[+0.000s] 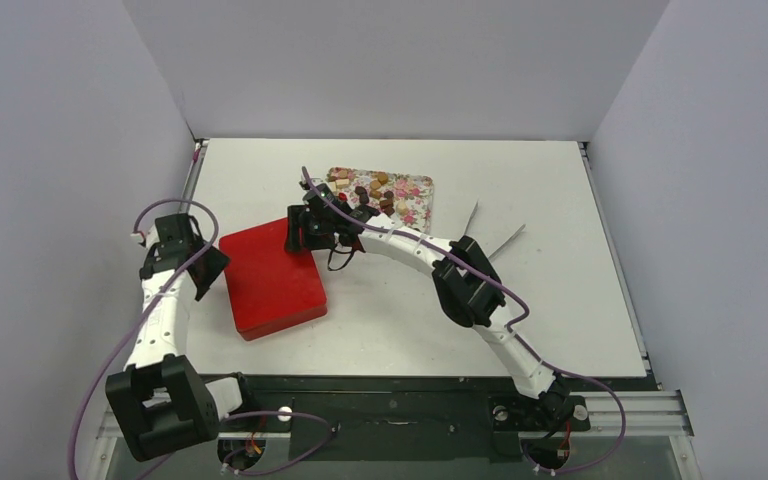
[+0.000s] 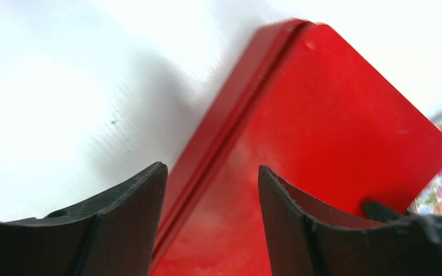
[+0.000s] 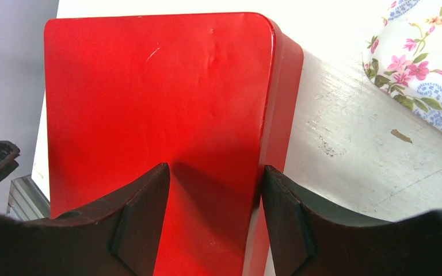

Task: Pack the chocolate
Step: Close the box lid on the packing box.

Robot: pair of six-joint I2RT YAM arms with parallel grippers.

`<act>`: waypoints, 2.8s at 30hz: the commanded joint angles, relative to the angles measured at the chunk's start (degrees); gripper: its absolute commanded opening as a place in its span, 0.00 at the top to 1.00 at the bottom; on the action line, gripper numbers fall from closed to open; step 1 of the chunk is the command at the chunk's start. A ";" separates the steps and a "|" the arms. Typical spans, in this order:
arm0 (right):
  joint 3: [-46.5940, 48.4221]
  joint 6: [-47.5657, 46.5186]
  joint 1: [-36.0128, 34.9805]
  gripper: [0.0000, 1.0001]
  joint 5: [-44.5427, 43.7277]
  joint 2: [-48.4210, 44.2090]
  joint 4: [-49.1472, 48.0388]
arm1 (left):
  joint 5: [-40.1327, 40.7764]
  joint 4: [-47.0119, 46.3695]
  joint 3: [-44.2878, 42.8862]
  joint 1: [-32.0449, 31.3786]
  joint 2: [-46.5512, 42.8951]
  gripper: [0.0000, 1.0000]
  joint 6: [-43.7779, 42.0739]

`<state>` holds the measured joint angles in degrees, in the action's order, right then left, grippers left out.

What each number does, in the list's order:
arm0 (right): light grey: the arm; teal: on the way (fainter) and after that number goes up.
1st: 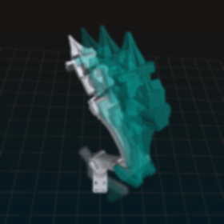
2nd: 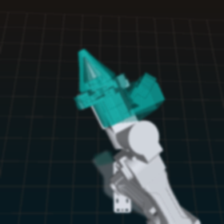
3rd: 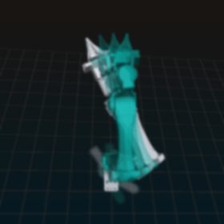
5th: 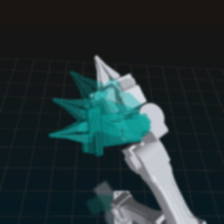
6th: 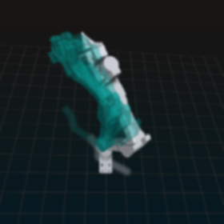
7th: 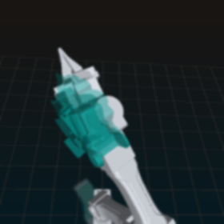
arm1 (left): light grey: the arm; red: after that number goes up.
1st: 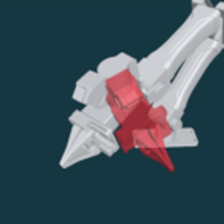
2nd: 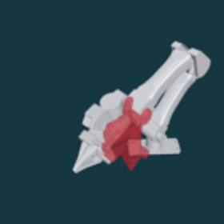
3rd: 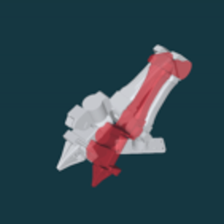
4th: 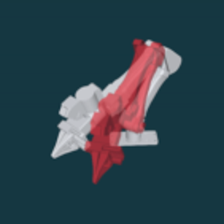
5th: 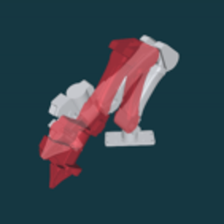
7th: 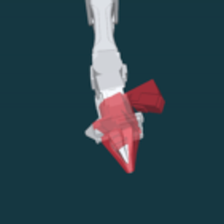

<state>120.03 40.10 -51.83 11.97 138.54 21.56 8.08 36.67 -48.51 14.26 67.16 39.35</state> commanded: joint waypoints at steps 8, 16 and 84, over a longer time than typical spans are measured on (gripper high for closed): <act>1.97 -0.72 -0.45 0.45 -0.28 -0.63 -0.56 | -6.59 -2.89 3.14 10.72 7.65 0.65 6.82; 0.70 -1.18 -0.08 0.45 -0.39 -1.51 -0.88 | -14.21 -7.07 5.35 11.11 13.96 0.80 9.12; -10.89 -1.09 3.31 0.22 6.07 -11.84 -8.27 | -14.71 -7.56 4.45 7.71 12.61 0.71 8.92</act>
<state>110.10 36.91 -48.64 13.02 130.41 18.41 -6.76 30.79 -39.13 22.20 78.11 49.19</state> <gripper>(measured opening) 0.775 0.237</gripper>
